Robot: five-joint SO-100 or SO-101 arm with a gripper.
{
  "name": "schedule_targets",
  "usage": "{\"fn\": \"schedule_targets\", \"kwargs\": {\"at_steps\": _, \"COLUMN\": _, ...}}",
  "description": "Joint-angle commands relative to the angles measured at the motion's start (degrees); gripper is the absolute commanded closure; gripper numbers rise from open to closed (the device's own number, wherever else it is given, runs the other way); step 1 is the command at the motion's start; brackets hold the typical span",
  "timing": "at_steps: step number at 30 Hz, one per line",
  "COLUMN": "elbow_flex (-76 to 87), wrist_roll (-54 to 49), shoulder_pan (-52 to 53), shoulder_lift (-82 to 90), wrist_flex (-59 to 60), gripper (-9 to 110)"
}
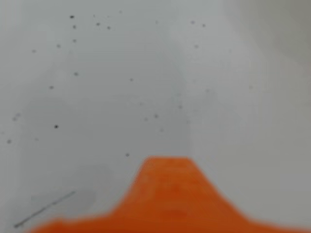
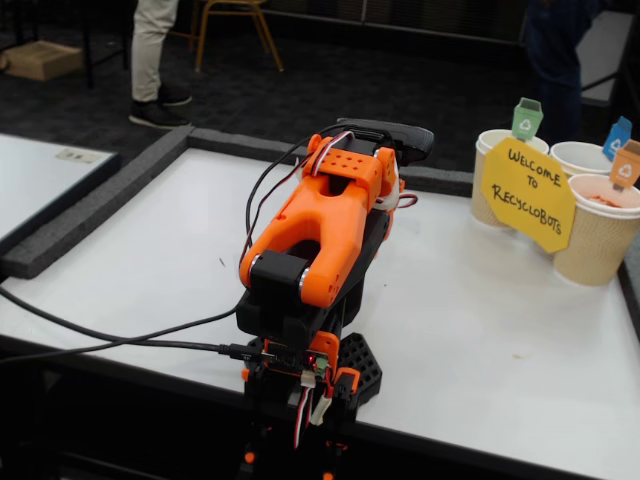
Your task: Sort rubbish by color.
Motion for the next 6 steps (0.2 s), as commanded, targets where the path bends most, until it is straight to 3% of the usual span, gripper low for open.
{"fn": "schedule_targets", "kwargs": {"at_steps": 1, "elbow_flex": -2.29, "wrist_roll": 0.97, "shoulder_pan": -0.53, "shoulder_lift": 1.67, "wrist_flex": -0.62, "gripper": 101}}
{"fn": "schedule_targets", "kwargs": {"at_steps": 6, "elbow_flex": -2.29, "wrist_roll": 0.97, "shoulder_pan": -0.53, "shoulder_lift": 1.67, "wrist_flex": -0.62, "gripper": 101}}
